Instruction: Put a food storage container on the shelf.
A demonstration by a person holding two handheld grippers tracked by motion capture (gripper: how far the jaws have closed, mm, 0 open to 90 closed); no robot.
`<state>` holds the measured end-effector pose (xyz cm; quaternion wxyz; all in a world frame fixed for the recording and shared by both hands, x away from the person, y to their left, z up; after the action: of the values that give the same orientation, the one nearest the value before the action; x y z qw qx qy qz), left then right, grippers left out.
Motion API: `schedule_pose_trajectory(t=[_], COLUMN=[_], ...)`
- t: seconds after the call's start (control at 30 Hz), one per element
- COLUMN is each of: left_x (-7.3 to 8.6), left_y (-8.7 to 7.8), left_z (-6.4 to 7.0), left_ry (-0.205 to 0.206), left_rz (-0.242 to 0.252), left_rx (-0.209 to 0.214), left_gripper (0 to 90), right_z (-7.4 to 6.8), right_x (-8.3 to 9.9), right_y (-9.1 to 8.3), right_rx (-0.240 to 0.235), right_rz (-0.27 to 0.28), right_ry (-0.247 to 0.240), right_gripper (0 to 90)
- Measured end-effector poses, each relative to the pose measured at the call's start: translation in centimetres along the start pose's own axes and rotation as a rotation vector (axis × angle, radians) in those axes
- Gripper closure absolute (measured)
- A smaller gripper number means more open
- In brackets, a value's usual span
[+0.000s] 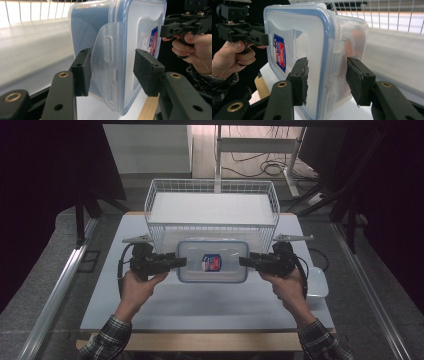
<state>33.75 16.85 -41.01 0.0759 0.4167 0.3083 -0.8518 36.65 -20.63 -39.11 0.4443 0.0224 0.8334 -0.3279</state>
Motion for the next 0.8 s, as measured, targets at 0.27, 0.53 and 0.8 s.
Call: schedule_pose_trajectory(t=[0.27, 0.53, 0.8], left_x=[-2.4, -5.4, -8.4], left_y=[-0.7, -1.3, -1.8], left_z=[0.0, -0.2, -0.7], left_ry=[0.012, 0.017, 0.02], left_rz=[0.021, 0.04, 0.056], left_rx=[-0.001, -0.003, -0.001], left_gripper=[49.8, 49.7, 49.7], right_z=[-0.2, -0.2, -0.1], right_x=[-3.0, -5.6, -8.8], right_y=[-0.7, -1.2, -1.6], right_rx=[0.013, 0.022, 0.039], right_rz=[0.033, 0.059, 0.075], right_ry=[-0.029, -0.033, -0.041], right_gripper=[53.2, 53.1, 52.6])
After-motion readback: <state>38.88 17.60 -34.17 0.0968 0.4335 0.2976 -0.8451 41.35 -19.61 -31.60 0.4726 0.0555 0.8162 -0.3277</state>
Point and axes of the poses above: each handheld gripper's, and its own axes: y roughly forward along the jaws, x roughly out of its underside, z roughly to its right, the point moved 1 cm from there along y, roughly forward along the jaws, and after that the axes turned 6 degrees about -z, right-handed, at the moved point
